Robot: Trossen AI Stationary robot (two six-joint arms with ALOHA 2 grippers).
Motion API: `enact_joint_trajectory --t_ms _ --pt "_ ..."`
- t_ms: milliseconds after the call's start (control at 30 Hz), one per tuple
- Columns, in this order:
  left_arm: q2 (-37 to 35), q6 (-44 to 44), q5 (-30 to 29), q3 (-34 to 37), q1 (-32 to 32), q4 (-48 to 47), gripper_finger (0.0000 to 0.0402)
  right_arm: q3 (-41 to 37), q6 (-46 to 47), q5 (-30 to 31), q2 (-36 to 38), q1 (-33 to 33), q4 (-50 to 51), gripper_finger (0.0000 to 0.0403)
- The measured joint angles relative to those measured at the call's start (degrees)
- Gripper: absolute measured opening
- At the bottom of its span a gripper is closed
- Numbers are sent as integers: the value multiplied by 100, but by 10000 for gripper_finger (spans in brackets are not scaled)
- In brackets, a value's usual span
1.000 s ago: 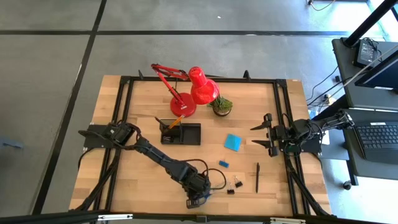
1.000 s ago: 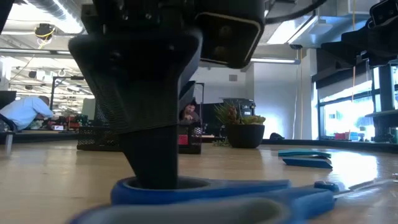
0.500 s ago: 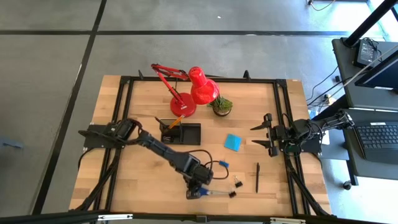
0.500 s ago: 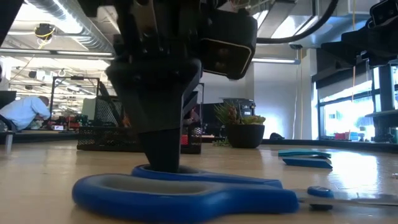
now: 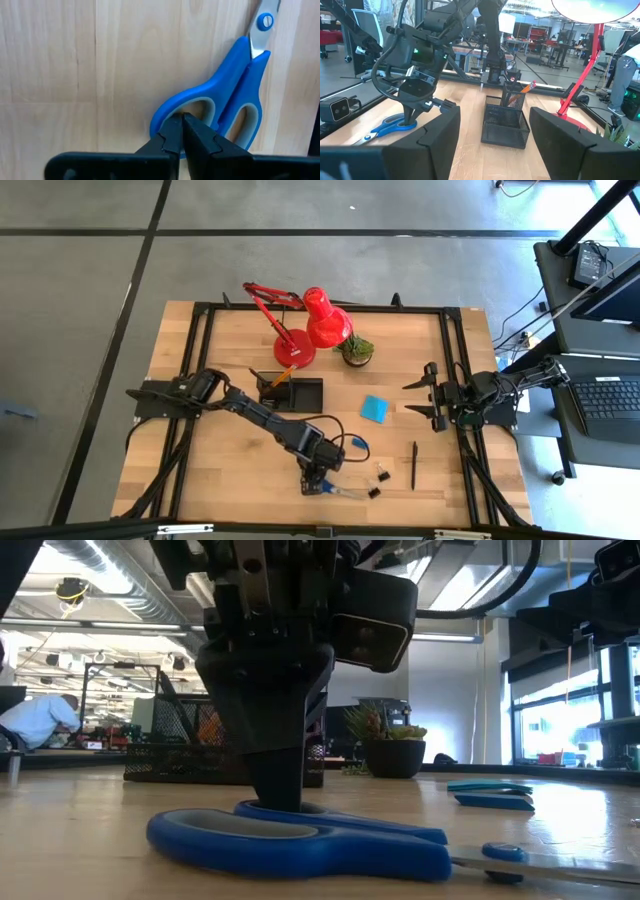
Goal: Pick and place office supplies into organizer
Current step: Put the blue scissors into the black desk organizer
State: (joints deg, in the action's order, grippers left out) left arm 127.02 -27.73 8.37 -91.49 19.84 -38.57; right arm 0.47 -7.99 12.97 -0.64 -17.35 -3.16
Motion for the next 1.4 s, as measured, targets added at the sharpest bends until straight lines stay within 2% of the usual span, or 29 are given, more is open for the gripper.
enact_joint_trajectory --t_ms 133,333,500,633,700,867,967,1200,1400 --pt "4 98 -24 -263 -9 -164 34 0 0 0 2 -2 -2 242" --pt "-143 348 -517 -601 -61 -522 55 0 0 0 2 -2 -2 242" --pt "-214 388 -510 -891 -24 -1449 64 0 1 -2 2 -2 1 242" --pt "-219 820 -722 -1105 -38 -1898 65 0 0 0 2 -2 0 242" --pt "-219 1413 -1060 -1208 3 -2054 65 0 0 0 2 0 -1 242" --pt "-227 3907 -1992 -1315 145 -2047 66 1 0 -1 2 0 1 242" --pt "-227 5078 -2377 -1326 195 -2031 74 0 2 -2 2 0 1 242" --pt "-227 6972 -2556 -1326 251 -1639 110 0 4 -1 2 -1 -2 242" --pt "-236 7986 -2397 -1328 280 -1141 139 0 165 -2 2 -1 -2 242"
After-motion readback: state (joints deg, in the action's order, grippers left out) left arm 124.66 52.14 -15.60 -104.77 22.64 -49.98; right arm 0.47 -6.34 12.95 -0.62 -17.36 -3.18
